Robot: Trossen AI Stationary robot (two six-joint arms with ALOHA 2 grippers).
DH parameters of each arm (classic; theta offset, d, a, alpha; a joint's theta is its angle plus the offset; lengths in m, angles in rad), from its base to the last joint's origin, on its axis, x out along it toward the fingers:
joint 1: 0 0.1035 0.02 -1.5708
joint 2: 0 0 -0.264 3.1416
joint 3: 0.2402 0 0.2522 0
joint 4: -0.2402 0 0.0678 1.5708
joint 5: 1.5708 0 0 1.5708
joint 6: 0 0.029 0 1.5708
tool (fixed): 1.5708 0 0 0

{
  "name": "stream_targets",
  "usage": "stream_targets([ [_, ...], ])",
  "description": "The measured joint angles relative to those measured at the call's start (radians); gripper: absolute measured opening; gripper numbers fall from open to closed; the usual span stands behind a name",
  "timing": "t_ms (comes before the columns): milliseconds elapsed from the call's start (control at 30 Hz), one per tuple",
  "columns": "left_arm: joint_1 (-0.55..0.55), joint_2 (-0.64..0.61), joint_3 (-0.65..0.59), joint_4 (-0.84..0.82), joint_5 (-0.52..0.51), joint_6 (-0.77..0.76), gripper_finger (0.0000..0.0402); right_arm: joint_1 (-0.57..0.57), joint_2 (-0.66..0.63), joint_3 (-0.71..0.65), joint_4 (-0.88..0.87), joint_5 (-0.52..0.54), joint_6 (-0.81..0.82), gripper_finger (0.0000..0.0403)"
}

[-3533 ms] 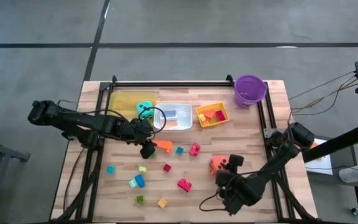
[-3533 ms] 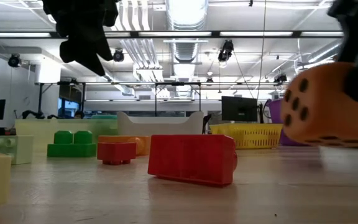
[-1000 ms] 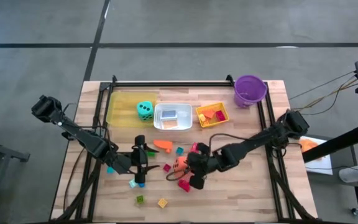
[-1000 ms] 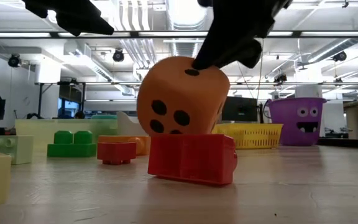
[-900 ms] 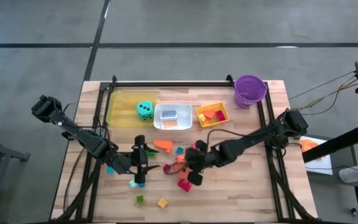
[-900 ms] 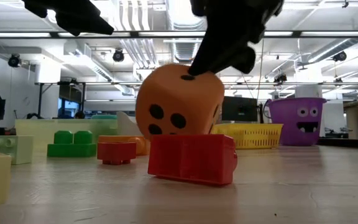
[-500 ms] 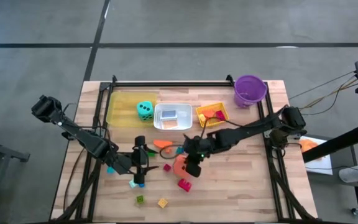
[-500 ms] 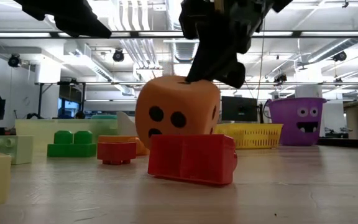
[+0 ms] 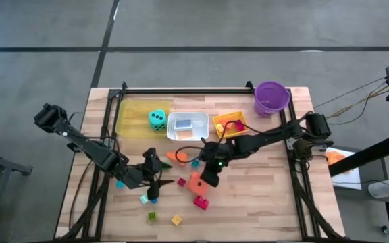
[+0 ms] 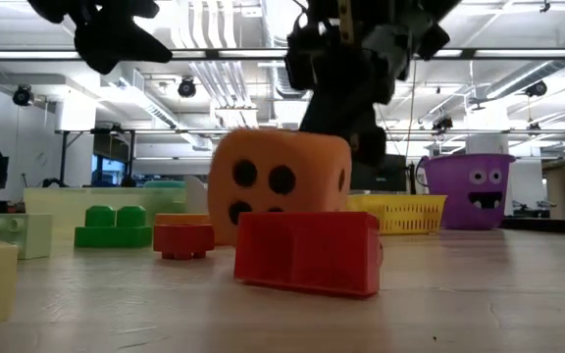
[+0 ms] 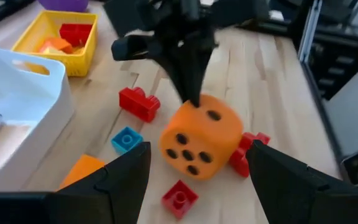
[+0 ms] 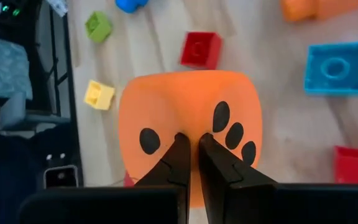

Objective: Pick & Place Toys
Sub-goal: Put the orange dice into the yellow transparent bin

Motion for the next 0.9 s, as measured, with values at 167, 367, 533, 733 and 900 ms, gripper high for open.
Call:
stream_targets([
  [167, 0.0, 0.0, 0.023, 0.001, 0.0, -0.019, 0.0266, -0.015, 0.0, -0.049, 0.083, -0.001, 0.032, 0.0009],
  [367, 0.0, 0.0, 0.041, -0.003, 0.007, -0.028, 0.0266, -0.018, 0.0, -0.06, 0.1, 0.001, 0.017, 0.0009],
  [533, 0.002, 0.0, 0.045, -0.01, 0.029, -0.066, 0.0266, -0.017, 0.0, -0.04, 0.097, 0.002, 0.004, 0.0014],
  [733, 0.003, 0.0, 0.045, -0.01, 0.029, -0.075, 0.0266, -0.015, 0.0, -0.027, 0.098, 0.023, -0.004, 0.0087],
  [900, 0.003, 0.0, 0.045, -0.011, 0.037, -0.075, 0.0266, -0.013, 0.001, -0.05, 0.091, 0.053, 0.01, 0.0169],
])
